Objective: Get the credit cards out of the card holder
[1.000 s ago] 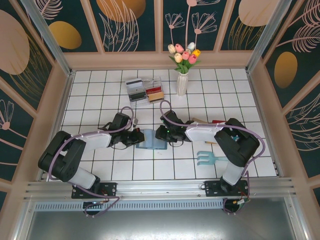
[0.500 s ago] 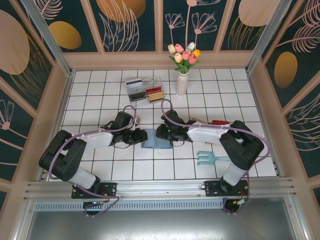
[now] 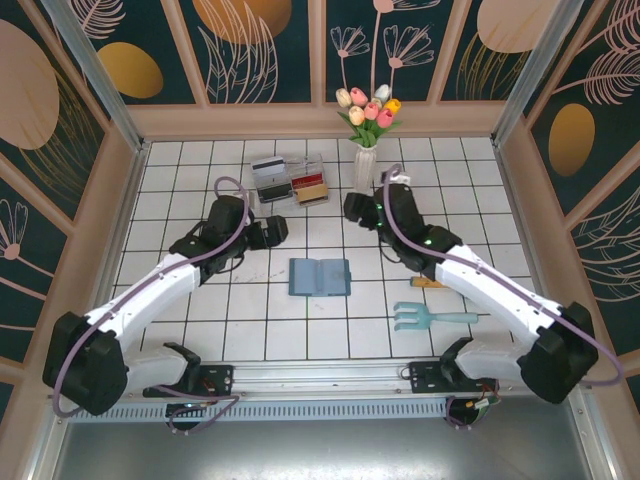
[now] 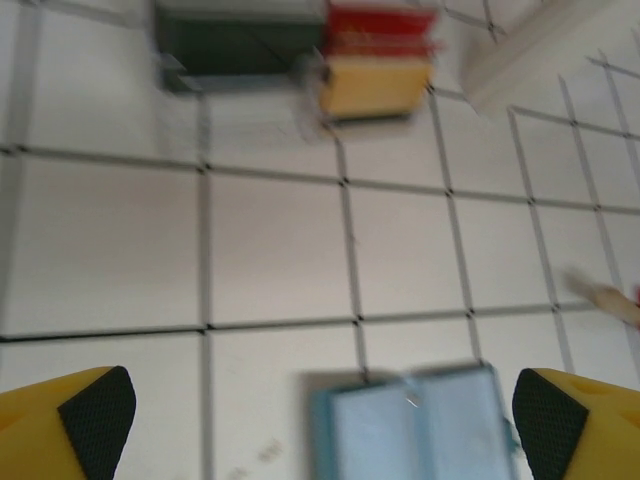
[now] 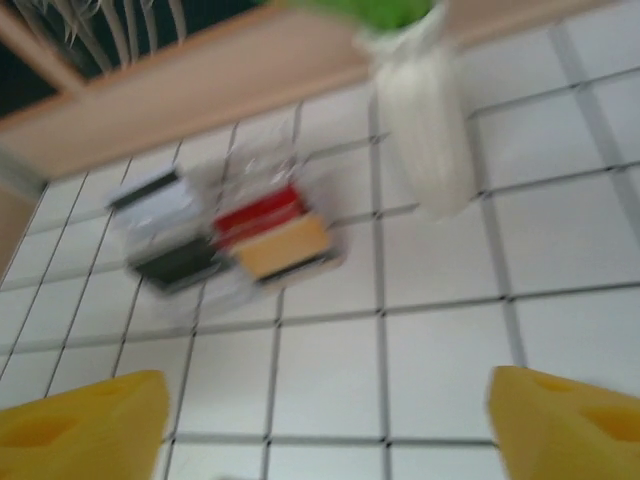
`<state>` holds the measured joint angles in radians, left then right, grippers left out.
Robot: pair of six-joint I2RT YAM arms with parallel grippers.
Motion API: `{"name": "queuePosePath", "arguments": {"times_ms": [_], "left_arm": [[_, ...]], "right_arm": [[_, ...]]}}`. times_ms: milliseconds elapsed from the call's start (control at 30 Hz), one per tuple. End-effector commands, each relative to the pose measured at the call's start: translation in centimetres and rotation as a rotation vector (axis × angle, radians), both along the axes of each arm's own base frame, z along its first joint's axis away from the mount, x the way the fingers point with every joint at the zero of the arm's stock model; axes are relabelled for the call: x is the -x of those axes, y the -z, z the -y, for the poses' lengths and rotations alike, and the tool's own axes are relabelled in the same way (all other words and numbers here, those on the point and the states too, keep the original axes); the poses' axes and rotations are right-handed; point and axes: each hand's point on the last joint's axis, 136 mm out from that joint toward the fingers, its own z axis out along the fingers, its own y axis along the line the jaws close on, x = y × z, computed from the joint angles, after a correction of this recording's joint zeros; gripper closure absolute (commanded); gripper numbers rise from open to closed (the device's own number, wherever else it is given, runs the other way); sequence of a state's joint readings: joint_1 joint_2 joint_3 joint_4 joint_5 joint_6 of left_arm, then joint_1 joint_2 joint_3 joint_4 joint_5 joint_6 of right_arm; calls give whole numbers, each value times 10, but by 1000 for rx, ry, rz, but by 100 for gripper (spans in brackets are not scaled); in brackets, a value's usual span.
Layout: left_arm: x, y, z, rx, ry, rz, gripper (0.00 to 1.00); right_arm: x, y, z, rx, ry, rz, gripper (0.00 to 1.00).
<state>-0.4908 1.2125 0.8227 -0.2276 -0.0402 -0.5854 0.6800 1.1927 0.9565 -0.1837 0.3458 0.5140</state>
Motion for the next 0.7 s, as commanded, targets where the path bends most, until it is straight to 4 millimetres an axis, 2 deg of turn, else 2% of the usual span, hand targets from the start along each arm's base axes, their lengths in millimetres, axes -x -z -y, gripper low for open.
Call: {"name": "queuePosePath", "arguments": {"times_ms": [0, 100, 133, 200, 300, 433, 567, 667], "left_arm": [[-10, -26, -52, -225, -158, 127, 1], [-14, -48, -79, -291, -247, 243, 1], [-14, -52, -91, -307, -294, 275, 1], [-13, -64, -123, -340, -434, 340, 1], [-7, -75, -159, -412, -588, 425, 1], [-1, -72, -180, -444, -679, 517, 1], [2, -53, -182, -451, -658, 595, 2], [5, -35, -191, -458, -675, 598, 1]], "right_arm": [[-2, -11, 55, 162, 134, 102, 1], [-3, -17, 97, 205, 269, 166, 1], [-2, -17, 105, 218, 294, 179, 1], [-2, -10, 142, 266, 421, 192, 1], [-1, 7, 172, 313, 500, 199, 1], [2, 39, 201, 292, 562, 181, 1], [10, 70, 221, 310, 602, 190, 1], [19, 87, 236, 313, 633, 222, 1]]}}
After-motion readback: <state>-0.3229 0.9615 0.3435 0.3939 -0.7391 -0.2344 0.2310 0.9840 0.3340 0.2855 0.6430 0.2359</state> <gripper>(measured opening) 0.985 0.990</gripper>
